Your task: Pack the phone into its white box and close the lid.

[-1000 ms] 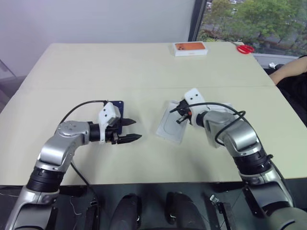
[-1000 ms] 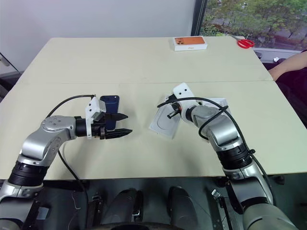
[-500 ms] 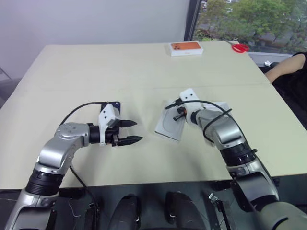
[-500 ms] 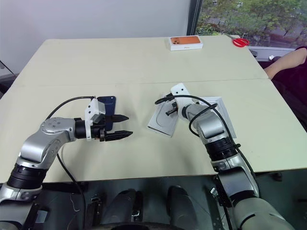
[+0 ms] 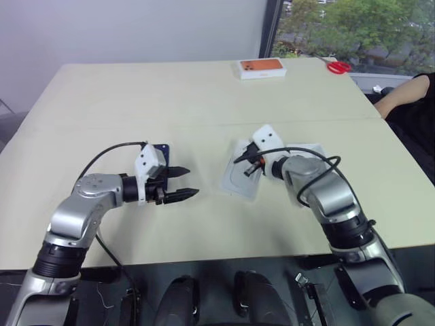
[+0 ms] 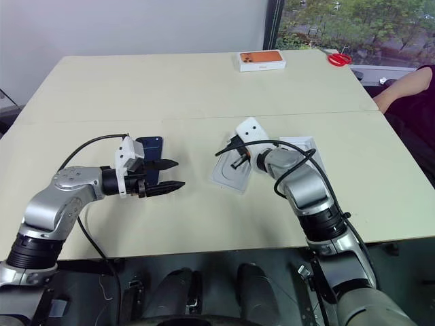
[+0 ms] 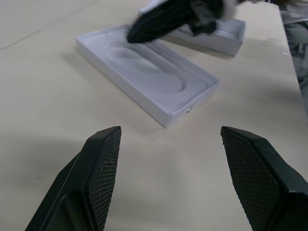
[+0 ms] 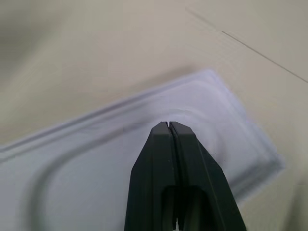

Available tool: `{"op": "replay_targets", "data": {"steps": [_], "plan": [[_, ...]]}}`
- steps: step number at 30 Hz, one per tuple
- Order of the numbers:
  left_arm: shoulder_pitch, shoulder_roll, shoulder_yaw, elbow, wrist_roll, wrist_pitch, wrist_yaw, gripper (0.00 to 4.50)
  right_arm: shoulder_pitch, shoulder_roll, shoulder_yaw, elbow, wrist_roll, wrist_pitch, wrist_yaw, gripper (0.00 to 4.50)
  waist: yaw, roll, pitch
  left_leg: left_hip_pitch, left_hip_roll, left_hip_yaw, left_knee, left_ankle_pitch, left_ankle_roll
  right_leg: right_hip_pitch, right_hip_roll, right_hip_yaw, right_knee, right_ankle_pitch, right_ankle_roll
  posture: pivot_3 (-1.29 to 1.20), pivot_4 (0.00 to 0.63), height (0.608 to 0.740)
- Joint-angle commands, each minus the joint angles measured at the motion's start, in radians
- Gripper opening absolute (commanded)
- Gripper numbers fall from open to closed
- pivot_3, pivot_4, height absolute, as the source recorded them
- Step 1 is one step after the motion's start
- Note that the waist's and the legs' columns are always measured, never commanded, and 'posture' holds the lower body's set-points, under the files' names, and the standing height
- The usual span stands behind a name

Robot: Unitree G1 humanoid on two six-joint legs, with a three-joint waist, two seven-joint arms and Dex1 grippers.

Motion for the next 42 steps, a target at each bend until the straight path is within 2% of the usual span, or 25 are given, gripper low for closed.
{"op": "replay_targets", "data": {"steps": [1, 6, 14, 25, 29, 32, 35, 40, 42], "plan": [[-0.006, 0.011, 0.030, -0.009, -0.012, -0.009, 0.001, 3.49, 0.007, 0.011, 0.004, -0.058, 0.011, 0.040, 0.006, 0.05, 0.001, 0.000, 0.000, 0.000, 0.000, 0.000, 0.000, 0.000, 0.000, 0.000, 0.000, 0.000, 0.000, 0.000, 0.000, 0.00, 0.150, 0.740], [-0.005, 0.016, 0.038, -0.005, -0.015, -0.007, 0.002, 3.49, 0.042, 0.031, 0.066, -0.043, -0.007, 0.053, -0.001, 0.05, 0.001, 0.000, 0.000, 0.000, 0.000, 0.000, 0.000, 0.000, 0.000, 0.000, 0.000, 0.000, 0.000, 0.000, 0.000, 0.00, 0.150, 0.740], [0.010, 0.019, 0.050, -0.012, -0.014, -0.004, 0.011, 3.49, 0.069, -0.023, 0.133, -0.085, 0.001, 0.038, 0.085, 0.05, 0.001, 0.000, 0.000, 0.000, 0.000, 0.000, 0.000, 0.000, 0.000, 0.000, 0.000, 0.000, 0.000, 0.000, 0.000, 0.00, 0.150, 0.740], [0.057, 0.030, 0.126, -0.033, -0.045, 0.048, 0.068, 3.49, 0.046, -0.069, 0.075, -0.163, 0.008, 0.008, 0.128, 0.05, 0.001, 0.000, 0.000, 0.000, 0.000, 0.000, 0.000, 0.000, 0.000, 0.000, 0.000, 0.000, 0.000, 0.000, 0.000, 0.00, 0.150, 0.740], [-0.003, -0.006, 0.277, 0.046, -0.098, 0.216, 0.278, 3.49, -0.040, -0.007, 0.064, -0.138, 0.000, -0.049, 0.103, 0.05, -0.003, 0.000, 0.000, 0.000, 0.000, 0.000, 0.000, 0.000, 0.000, 0.000, 0.000, 0.000, 0.000, 0.000, 0.000, 0.00, 0.150, 0.740], [-0.058, -0.032, 0.396, 0.112, -0.116, 0.330, 0.454, 4.35, -0.088, 0.078, 0.107, -0.072, -0.020, -0.075, 0.070, 0.00, -0.003, -0.001, 0.000, 0.001, 0.001, -0.001, 0.000, 0.000, 0.000, 0.000, 0.002, -0.001, 0.001, 0.000, 0.000, 0.00, 0.150, 0.740], [-0.098, -0.039, 0.466, 0.137, -0.141, 0.436, 0.552, 4.46, -0.121, 0.148, 0.139, -0.009, -0.037, -0.104, 0.057, 0.00, -0.002, -0.001, 0.000, 0.001, 0.001, -0.001, -0.001, 0.000, 0.000, 0.000, 0.002, -0.001, 0.001, 0.000, 0.000, 0.00, 0.150, 0.740], [-0.193, -0.004, 0.468, 0.235, -0.145, 0.732, 0.654, 4.46, -0.170, 0.253, 0.205, 0.148, -0.087, -0.170, 0.040, 0.00, 0.000, -0.001, 0.000, 0.000, -0.001, -0.001, 0.000, 0.000, -0.001, 0.000, -0.001, -0.001, 0.001, 0.000, 0.000, 0.00, 0.150, 0.740], [-0.248, 0.019, 0.438, 0.319, -0.149, 0.867, 0.640, 4.46, -0.191, 0.295, 0.232, 0.223, -0.106, -0.195, 0.039, 0.00, 0.000, -0.002, -0.001, 0.001, -0.001, -0.001, 0.000, 0.001, -0.001, 0.000, -0.001, -0.001, 0.001, 0.000, 0.000, 0.00, 0.150, 0.740]]}}
